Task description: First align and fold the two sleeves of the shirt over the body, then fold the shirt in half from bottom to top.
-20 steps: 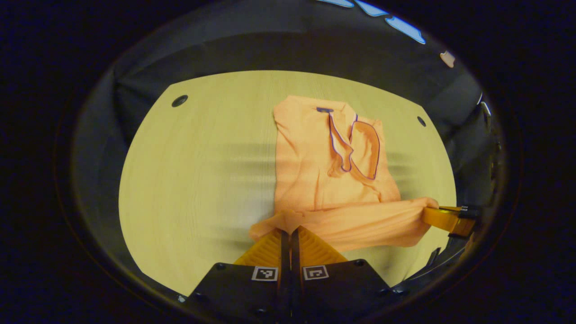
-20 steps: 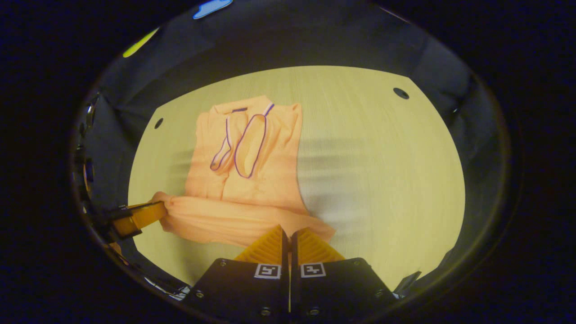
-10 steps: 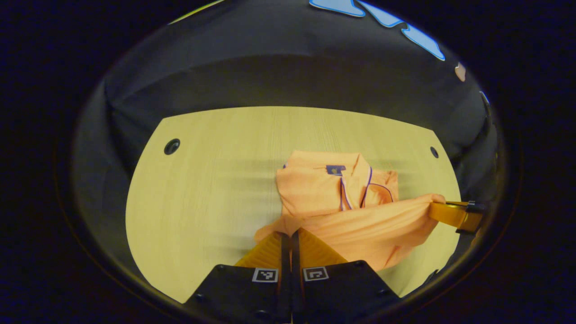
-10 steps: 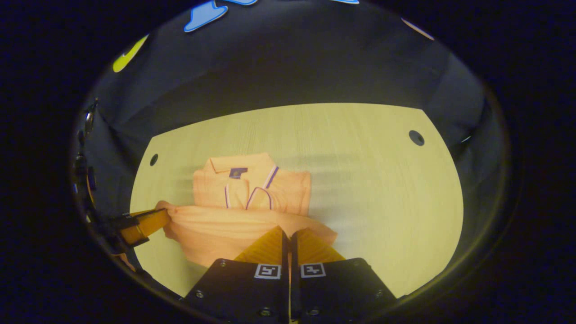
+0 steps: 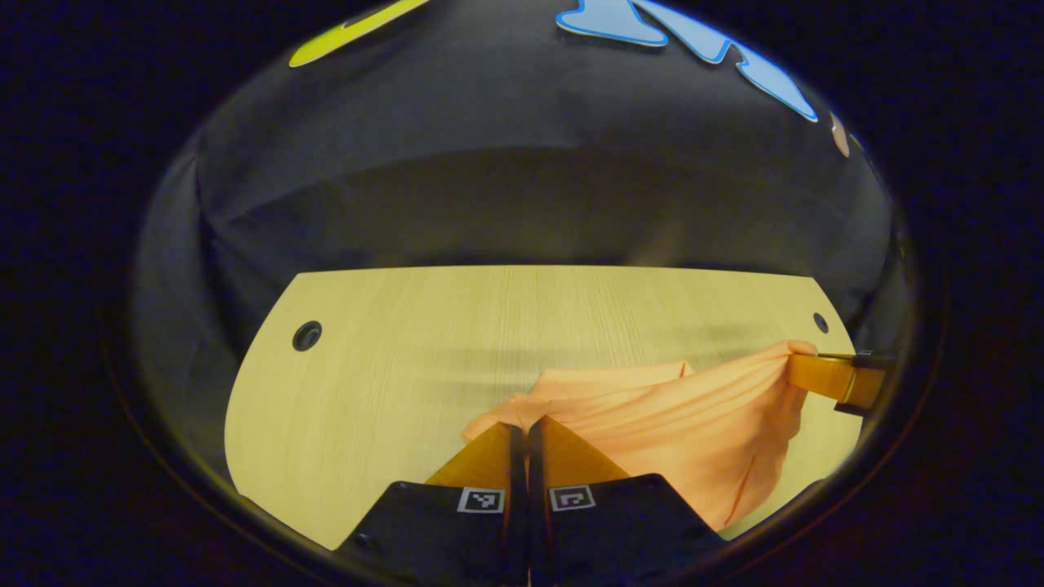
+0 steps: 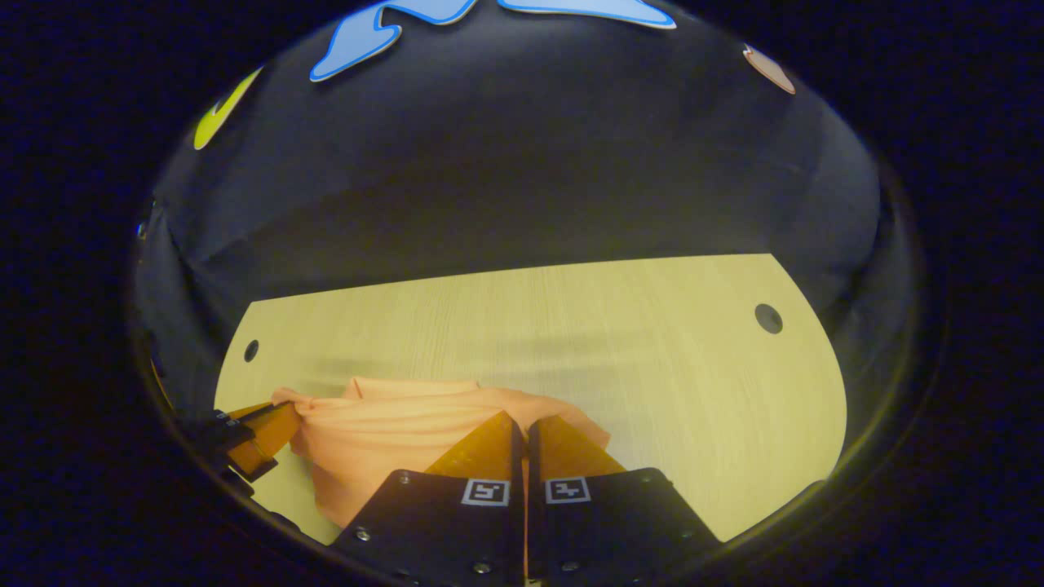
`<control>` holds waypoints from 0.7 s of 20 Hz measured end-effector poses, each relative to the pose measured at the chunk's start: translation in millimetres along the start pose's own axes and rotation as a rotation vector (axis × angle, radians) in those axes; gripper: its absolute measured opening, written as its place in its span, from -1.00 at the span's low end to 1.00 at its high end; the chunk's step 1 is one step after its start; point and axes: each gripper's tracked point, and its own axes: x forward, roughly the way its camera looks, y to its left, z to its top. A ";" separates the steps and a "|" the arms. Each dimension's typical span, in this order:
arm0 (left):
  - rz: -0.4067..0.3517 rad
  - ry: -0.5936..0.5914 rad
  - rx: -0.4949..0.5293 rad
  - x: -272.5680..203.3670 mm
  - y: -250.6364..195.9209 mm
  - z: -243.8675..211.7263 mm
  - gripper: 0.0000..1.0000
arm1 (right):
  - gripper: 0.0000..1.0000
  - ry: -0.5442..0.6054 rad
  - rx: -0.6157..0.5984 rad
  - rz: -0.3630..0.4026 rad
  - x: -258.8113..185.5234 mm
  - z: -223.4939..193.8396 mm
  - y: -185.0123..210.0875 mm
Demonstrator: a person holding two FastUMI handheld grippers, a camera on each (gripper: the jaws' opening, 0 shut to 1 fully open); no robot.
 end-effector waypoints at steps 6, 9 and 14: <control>0.013 -0.031 0.067 3.6 6.9 -5.7 -0.89 | -0.96 -0.061 -0.050 -0.034 12.6 4.7 -3.6; 0.003 -0.012 0.056 9.8 8.1 -15.0 -0.84 | -1.00 -0.023 -0.046 -0.037 13.0 1.8 -4.3; 0.003 0.024 0.071 12.8 -2.1 -21.0 0.22 | -0.68 0.008 -0.047 -0.055 2.9 2.5 -3.1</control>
